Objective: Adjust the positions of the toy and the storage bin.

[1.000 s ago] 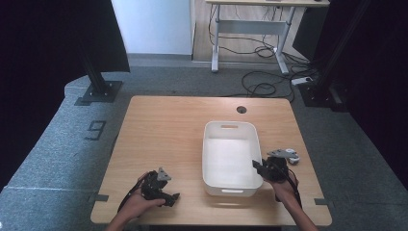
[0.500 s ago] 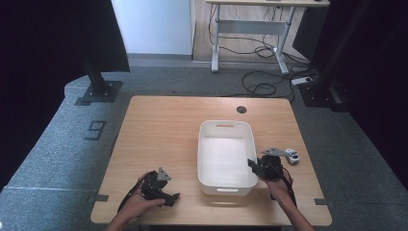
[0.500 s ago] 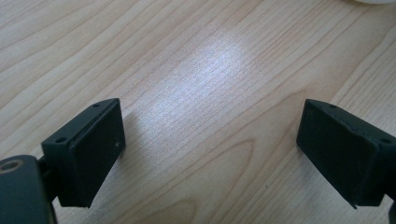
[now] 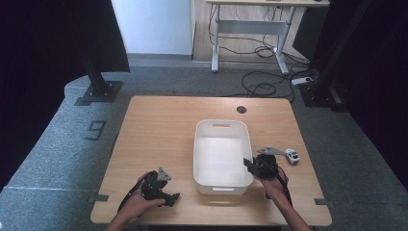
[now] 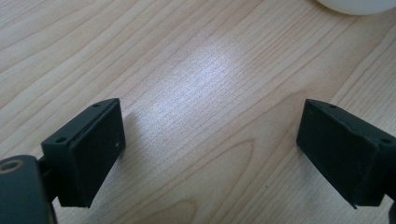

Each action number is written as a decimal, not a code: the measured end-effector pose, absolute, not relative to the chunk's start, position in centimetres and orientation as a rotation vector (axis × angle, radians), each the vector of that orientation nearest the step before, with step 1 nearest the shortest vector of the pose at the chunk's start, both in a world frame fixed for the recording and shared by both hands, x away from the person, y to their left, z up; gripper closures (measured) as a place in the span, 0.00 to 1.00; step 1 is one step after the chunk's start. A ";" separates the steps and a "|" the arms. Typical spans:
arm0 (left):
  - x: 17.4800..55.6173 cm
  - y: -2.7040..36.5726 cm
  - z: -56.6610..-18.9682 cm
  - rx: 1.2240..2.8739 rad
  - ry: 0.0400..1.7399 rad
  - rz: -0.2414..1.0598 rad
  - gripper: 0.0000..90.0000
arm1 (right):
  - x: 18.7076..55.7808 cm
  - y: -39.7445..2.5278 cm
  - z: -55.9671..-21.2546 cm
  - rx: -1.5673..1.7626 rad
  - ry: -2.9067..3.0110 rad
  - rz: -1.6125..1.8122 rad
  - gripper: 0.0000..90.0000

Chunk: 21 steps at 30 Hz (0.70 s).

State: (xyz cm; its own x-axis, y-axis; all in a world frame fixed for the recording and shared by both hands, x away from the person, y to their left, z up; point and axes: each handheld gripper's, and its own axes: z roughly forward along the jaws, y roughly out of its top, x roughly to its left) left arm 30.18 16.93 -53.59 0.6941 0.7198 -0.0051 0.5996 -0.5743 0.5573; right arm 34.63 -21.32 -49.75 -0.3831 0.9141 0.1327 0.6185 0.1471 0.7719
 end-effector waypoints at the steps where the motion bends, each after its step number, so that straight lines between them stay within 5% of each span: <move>1: 30.2 16.9 -53.6 2.373 1.011 0.301 0.09 | 34.6 -21.2 -49.7 1.474 2.062 1.102 0.75; 21: 30.2 17.0 -53.6 2.373 1.000 0.299 0.09 | 35.1 -19.7 -49.8 1.478 2.063 1.128 0.75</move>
